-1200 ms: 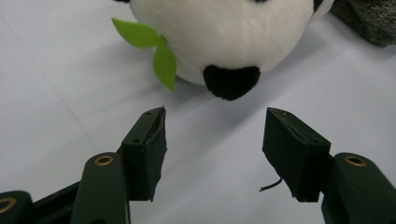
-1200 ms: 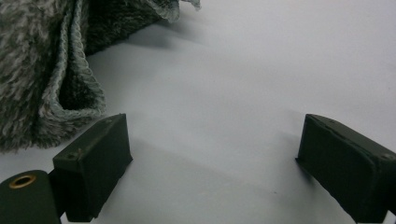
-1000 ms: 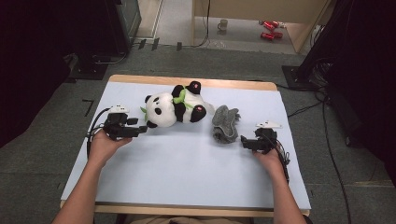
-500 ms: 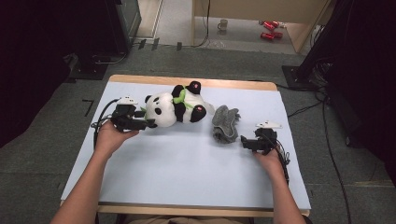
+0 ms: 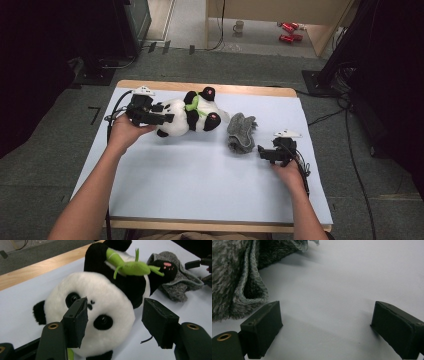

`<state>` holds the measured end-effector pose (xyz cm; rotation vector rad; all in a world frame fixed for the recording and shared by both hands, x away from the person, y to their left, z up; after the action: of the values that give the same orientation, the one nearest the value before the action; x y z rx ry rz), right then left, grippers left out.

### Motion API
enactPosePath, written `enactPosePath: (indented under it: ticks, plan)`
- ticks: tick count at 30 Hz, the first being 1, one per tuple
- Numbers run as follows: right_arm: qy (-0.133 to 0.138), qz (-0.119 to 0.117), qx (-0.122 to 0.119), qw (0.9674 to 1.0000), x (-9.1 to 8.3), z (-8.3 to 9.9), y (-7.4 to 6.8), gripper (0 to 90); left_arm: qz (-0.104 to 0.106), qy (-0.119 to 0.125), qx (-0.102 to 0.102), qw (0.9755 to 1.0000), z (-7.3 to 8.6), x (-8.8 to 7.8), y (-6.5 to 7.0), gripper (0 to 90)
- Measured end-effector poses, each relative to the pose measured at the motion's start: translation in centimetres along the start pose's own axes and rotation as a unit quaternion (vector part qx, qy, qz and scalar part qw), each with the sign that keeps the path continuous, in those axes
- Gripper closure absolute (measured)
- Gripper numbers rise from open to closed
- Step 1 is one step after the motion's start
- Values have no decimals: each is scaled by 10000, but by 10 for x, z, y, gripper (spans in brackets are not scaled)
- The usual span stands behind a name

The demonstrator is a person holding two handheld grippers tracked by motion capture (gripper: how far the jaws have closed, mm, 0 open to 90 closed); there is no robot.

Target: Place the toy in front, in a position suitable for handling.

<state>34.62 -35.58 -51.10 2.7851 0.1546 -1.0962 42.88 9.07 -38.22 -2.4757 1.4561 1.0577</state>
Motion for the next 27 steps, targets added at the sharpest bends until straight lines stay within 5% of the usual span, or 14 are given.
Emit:
enactPosePath:
  ticks: [7,15,27]
  plan:
    - [-9,-7,24,10000,0,0,0,86,160,43,-125,9998,-14,4,-6,358]
    - [-13,-9,25,10000,0,0,0,86,33,-89,14,10000,-32,15,-7,363]
    - [-17,-9,20,10000,0,0,0,86,156,-74,74,9998,-45,38,-4,369]
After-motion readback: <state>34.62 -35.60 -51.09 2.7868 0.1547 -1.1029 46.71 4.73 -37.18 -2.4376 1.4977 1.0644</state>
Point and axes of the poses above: each handheld gripper's, and its own axes: x roughly forward along the jaws, z roughly out of its underside, y roughly to its right, the point moved 1 cm from there along x, roughly forward along the jaws, and after that the axes turned 10 degrees about z, right-handed, at the moved point
